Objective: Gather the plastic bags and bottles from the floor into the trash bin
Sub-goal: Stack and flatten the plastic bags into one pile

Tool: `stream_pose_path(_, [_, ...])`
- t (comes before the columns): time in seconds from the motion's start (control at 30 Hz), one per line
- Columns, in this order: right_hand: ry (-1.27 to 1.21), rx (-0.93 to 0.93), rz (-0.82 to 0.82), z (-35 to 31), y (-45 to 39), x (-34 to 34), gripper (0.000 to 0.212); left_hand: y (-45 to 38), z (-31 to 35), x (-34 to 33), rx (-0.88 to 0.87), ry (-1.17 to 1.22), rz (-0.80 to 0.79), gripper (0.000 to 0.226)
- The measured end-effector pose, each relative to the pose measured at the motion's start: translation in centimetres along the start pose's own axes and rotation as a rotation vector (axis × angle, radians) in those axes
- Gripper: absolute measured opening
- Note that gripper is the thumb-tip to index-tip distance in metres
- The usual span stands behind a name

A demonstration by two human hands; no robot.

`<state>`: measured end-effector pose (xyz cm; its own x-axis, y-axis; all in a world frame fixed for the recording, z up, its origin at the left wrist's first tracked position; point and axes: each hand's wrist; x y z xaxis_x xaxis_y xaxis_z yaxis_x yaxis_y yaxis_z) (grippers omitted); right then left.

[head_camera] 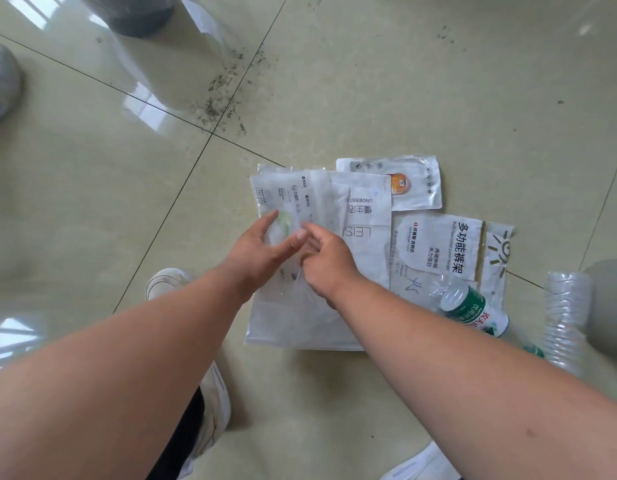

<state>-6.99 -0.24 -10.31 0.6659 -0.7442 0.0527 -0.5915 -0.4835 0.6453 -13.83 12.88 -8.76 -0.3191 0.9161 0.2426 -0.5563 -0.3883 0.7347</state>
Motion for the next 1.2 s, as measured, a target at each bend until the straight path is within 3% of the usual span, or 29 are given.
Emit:
stream_pose_path(0.07, [-0.182, -0.056, 0.042, -0.1, -0.4, 0.7, 0.063, -0.2, 0.0, 0.2, 0.008, 0.055, -0.065, 0.113])
stream_pose_path(0.17, [-0.577, -0.182, 0.136, -0.5, -1.3, 1.1, 0.057, -1.0, -0.8, -0.2, -0.054, -0.044, -0.032, 0.062])
stream_pose_path(0.23, [-0.786, -0.251, 0.108, -1.2, -1.7, 1.4, 0.053, -1.1, -0.6, -0.4, -0.068, -0.146, 0.081, 0.047])
stream_pose_path(0.3, [-0.549, -0.191, 0.065, -1.4, -2.3, 2.3, 0.046, -1.2, -0.3, -0.4, -0.059, -0.195, 0.171, 0.057])
stream_pose_path(0.4, [0.305, 0.109, 0.265, -1.3, -5.0, 6.8, 0.041, -1.8, -0.3, -0.1, -0.048, -0.201, 0.199, 0.087])
stream_pose_path(0.5, [0.725, 0.111, 0.403, -2.1, -7.6, 13.8, 0.079, -2.0, -0.4, 0.3, -0.068, -0.246, 0.230, 0.104])
stream_pose_path(0.6, [1.041, -0.112, 0.241, -1.3, -8.1, 19.5, 0.111, -1.6, -0.4, 0.4, -0.056, -0.293, 0.275, 0.114])
stream_pose_path(0.67, [1.186, -0.115, 0.197, -0.6, -7.8, 20.5, 0.100, -1.6, -0.4, 0.5, -0.069, -0.308, 0.290, 0.117])
stream_pose_path(0.73, [1.323, -0.085, 0.256, -0.6, -7.5, 20.1, 0.066, -1.7, -0.1, 0.6, -0.070, -0.338, 0.270, 0.107])
stream_pose_path(0.8, [1.503, -0.063, 0.261, -0.9, -7.3, 19.2, 0.040, -1.9, 0.0, 0.6, -0.079, -0.391, 0.241, 0.080])
stream_pose_path(0.87, [1.616, -0.034, 0.229, -0.9, -7.0, 18.5, 0.028, -2.1, -0.2, 0.7, -0.071, -0.418, 0.225, 0.054])
stream_pose_path(1.0, [1.583, -0.026, 0.230, -1.3, -6.6, 18.5, 0.030, -1.4, 0.0, 0.9, -0.057, -0.385, 0.196, 0.067])
stream_pose_path(1.13, [1.596, 0.001, 0.155, -1.5, -5.0, 18.1, 0.032, -1.1, -0.1, 0.7, -0.045, -0.345, 0.199, 0.052])
stream_pose_path(1.2, [1.667, 0.011, 0.124, -0.6, -4.1, 17.8, 0.026, -1.2, -0.5, 0.9, -0.042, -0.308, 0.185, 0.055])
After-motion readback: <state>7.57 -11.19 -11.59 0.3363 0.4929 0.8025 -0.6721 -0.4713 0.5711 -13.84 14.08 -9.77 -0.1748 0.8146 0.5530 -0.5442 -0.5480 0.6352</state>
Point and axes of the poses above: each hand's wrist, its own y-axis away from the middle knuckle, its own x-axis out of the back of the hand, z = x × y, and after that the axes turned 4 degrees about x, right-handed
